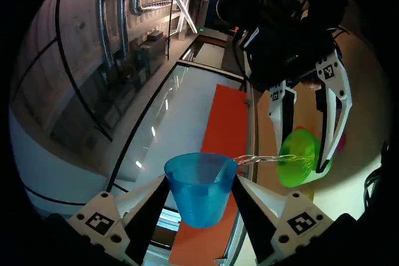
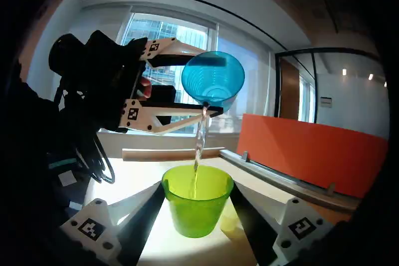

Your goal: Pour water

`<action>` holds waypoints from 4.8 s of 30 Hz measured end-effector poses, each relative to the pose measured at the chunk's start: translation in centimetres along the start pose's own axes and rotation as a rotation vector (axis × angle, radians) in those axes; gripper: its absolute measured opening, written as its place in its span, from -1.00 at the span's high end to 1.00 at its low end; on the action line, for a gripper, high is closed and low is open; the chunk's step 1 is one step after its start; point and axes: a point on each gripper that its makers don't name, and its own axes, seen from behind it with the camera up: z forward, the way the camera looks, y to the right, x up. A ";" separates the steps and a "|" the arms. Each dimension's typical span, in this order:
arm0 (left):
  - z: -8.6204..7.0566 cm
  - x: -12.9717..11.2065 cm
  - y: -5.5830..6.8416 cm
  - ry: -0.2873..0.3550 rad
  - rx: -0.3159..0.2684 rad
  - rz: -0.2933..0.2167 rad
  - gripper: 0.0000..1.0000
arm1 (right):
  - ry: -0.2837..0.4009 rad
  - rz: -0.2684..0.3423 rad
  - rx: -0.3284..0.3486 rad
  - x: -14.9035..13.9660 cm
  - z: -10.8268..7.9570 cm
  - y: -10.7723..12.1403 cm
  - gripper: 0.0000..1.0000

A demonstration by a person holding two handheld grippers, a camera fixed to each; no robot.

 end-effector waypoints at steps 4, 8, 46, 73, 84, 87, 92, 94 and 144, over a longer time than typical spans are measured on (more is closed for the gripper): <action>0.0 0.1 -0.1 0.002 0.002 0.013 -0.67 | -0.001 -0.001 -0.001 0.0 0.0 0.0 -0.83; 0.0 0.1 0.0 0.001 0.002 0.022 -0.67 | 0.001 0.000 -0.001 0.0 0.1 0.0 -0.83; 0.3 0.9 -0.6 0.026 0.023 0.175 -0.67 | 0.002 -0.009 -0.004 0.1 -0.1 0.1 -0.82; 0.2 1.6 -0.3 0.032 0.034 0.307 -0.67 | 0.009 -0.008 -0.009 0.4 -0.3 0.4 -0.82; 0.1 1.9 -0.2 0.038 0.041 0.378 -0.67 | 0.011 -0.007 -0.011 0.3 -0.4 0.4 -0.83; 0.2 1.9 -0.2 0.036 0.040 0.383 -0.67 | 0.011 -0.007 -0.011 0.2 -0.4 0.4 -0.83; 0.2 1.9 -0.3 0.038 0.039 0.375 -0.68 | 0.011 -0.006 -0.012 0.2 -0.4 0.4 -0.82; 0.2 1.9 -0.4 0.038 0.039 0.375 -0.68 | 0.012 -0.005 -0.012 0.2 -0.4 0.4 -0.83; 0.6 -1.5 -0.7 0.054 -0.002 -0.692 -0.67 | 0.035 0.001 -0.026 1.2 -1.0 0.7 -0.83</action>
